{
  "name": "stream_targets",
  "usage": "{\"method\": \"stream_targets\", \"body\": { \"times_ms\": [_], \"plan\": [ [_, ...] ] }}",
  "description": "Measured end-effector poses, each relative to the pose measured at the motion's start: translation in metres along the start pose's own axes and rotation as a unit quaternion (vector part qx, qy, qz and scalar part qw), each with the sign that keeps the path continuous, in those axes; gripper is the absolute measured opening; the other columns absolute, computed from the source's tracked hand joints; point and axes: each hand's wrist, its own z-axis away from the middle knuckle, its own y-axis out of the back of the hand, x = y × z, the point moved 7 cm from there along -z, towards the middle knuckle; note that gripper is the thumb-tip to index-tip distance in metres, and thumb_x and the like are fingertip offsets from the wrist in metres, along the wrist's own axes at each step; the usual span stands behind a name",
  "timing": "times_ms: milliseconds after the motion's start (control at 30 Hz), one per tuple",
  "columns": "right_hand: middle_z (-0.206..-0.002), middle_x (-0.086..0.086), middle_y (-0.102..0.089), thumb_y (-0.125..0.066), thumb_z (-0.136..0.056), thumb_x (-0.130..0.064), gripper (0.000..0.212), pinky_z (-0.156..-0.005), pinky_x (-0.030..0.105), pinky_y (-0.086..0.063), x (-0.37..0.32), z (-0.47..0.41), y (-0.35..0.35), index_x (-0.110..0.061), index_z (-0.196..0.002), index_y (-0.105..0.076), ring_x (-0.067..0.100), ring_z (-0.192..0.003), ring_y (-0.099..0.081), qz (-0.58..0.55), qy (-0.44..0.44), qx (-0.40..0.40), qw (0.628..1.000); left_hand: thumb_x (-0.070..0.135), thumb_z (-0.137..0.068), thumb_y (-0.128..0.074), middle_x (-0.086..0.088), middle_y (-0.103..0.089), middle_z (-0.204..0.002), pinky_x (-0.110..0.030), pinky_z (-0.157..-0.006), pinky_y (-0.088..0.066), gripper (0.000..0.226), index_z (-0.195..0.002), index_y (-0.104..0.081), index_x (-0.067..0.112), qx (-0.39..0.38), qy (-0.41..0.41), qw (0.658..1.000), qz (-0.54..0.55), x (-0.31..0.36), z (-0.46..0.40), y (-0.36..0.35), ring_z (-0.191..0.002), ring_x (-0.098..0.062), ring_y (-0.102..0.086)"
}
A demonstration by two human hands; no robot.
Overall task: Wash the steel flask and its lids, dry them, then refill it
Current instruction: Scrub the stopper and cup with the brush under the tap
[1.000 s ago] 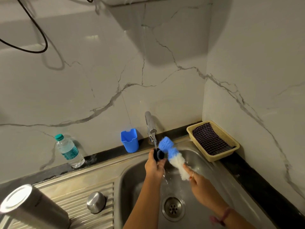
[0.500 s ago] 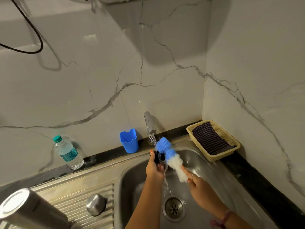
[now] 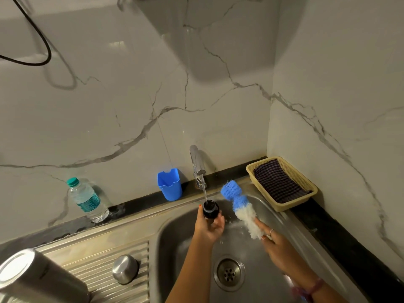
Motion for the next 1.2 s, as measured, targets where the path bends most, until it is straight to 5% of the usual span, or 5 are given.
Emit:
{"method": "stream_targets", "body": {
  "times_ms": [100, 333, 533, 767, 1200],
  "plan": [
    [-0.135, -0.006, -0.053, -0.04, -0.099, -0.007, 0.051, -0.072, 0.035, -0.054, 0.005, 0.003, 0.0, -0.038, -0.14, -0.039, 0.024, -0.076, -0.066, -0.013, -0.016, -0.005, 1.0, 0.043, -0.094, -0.062, -0.021, -0.065, -0.096, -0.035, -0.068, -0.052, 0.046, -0.106, -0.058, 0.0, -0.01, -0.004, 1.0, -0.015, -0.002, 0.0, -0.001, -0.066, -0.019, -0.057],
    [-0.087, -0.017, -0.052, -0.04, -0.099, -0.008, 0.05, -0.043, 0.015, -0.034, 0.014, 0.008, -0.004, -0.035, -0.141, -0.039, 0.002, -0.039, -0.033, -0.01, -0.045, -0.022, 0.999, 0.022, -0.094, -0.062, -0.021, -0.06, -0.119, -0.043, -0.093, -0.051, 0.029, -0.117, -0.06, 0.003, -0.05, -0.046, 0.997, -0.022, 0.013, 0.001, -0.007, -0.115, -0.035, -0.059],
    [-0.068, -0.023, -0.033, -0.039, -0.099, -0.004, 0.049, -0.042, 0.012, -0.031, 0.006, 0.013, -0.002, -0.03, -0.14, -0.04, 0.001, -0.036, -0.035, -0.005, -0.047, -0.027, 0.999, 0.01, -0.093, -0.063, -0.02, -0.066, -0.106, -0.035, -0.091, -0.051, 0.021, -0.111, -0.061, 0.0, -0.059, -0.113, 0.987, -0.096, 0.031, 0.003, -0.007, -0.103, -0.03, -0.063],
    [-0.071, -0.022, -0.036, -0.039, -0.099, -0.004, 0.049, -0.041, 0.012, -0.033, 0.01, 0.015, -0.004, -0.029, -0.141, -0.041, 0.002, -0.035, -0.034, -0.008, -0.059, -0.041, 0.997, -0.002, -0.084, -0.071, -0.019, -0.064, -0.124, -0.045, -0.099, -0.052, 0.052, -0.133, -0.053, 0.005, -0.046, -0.19, 0.968, -0.158, 0.042, -0.002, 0.001, -0.112, -0.034, -0.065],
    [-0.072, -0.022, -0.036, -0.038, -0.099, -0.006, 0.048, -0.042, 0.013, -0.033, 0.015, 0.024, -0.004, -0.031, -0.14, -0.041, 0.001, -0.036, -0.034, 0.019, -0.06, -0.06, 0.996, 0.009, -0.074, -0.085, -0.004, -0.06, -0.13, -0.038, -0.099, -0.053, 0.069, -0.134, -0.051, 0.016, 0.086, -0.366, 0.785, -0.492, 0.055, 0.026, 0.004, -0.121, -0.023, -0.058]
  ]
}}
